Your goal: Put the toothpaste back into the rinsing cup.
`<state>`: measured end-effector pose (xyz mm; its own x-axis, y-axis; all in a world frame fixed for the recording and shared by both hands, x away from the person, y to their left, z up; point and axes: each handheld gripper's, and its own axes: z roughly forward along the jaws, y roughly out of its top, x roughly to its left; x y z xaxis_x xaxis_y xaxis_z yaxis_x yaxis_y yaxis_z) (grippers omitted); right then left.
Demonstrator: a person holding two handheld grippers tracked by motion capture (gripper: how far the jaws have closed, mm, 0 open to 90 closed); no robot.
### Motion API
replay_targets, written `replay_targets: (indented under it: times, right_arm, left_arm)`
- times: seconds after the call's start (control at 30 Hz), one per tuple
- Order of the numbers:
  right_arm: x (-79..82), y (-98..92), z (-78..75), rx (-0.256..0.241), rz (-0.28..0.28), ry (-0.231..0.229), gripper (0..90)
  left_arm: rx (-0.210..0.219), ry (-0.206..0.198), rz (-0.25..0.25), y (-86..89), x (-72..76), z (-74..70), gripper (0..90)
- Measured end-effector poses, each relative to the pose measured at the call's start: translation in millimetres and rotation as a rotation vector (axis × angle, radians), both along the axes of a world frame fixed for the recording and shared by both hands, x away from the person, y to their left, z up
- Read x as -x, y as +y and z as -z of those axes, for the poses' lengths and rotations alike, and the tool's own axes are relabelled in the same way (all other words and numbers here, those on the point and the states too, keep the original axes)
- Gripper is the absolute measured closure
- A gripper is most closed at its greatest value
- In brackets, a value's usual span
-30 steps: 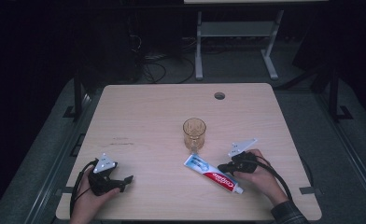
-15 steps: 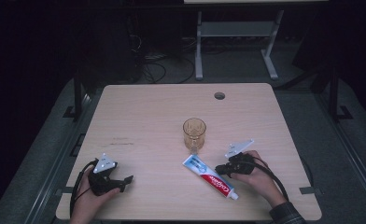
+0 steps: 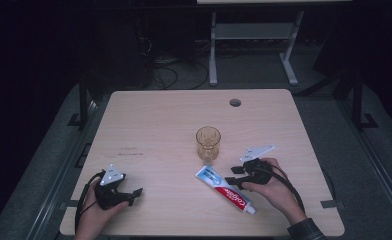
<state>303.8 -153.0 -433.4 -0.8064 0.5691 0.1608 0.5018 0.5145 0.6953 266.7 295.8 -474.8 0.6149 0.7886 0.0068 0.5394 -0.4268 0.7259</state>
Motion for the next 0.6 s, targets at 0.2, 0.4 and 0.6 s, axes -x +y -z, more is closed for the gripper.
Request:
replay_targets:
  times: [0.2, 0.4, 0.6]
  right_arm:
    - [-1.0, 19.3, 1.9, 0.015, 0.014, 0.014, 43.7]
    - [-3.0, 35.6, 6.2, 0.045, 0.017, 0.027, 40.9]
    - [-8.1, 49.3, 14.6, 0.091, 0.017, 0.036, 38.9]
  left_arm:
    - [0.000, 0.000, 0.000, 0.0, 0.0, 0.0, 13.6]
    - [0.000, 0.000, 0.001, -0.1, 0.1, 0.0, 13.5]
    - [0.000, 0.001, 0.004, 0.0, 0.2, -0.1, 13.6]
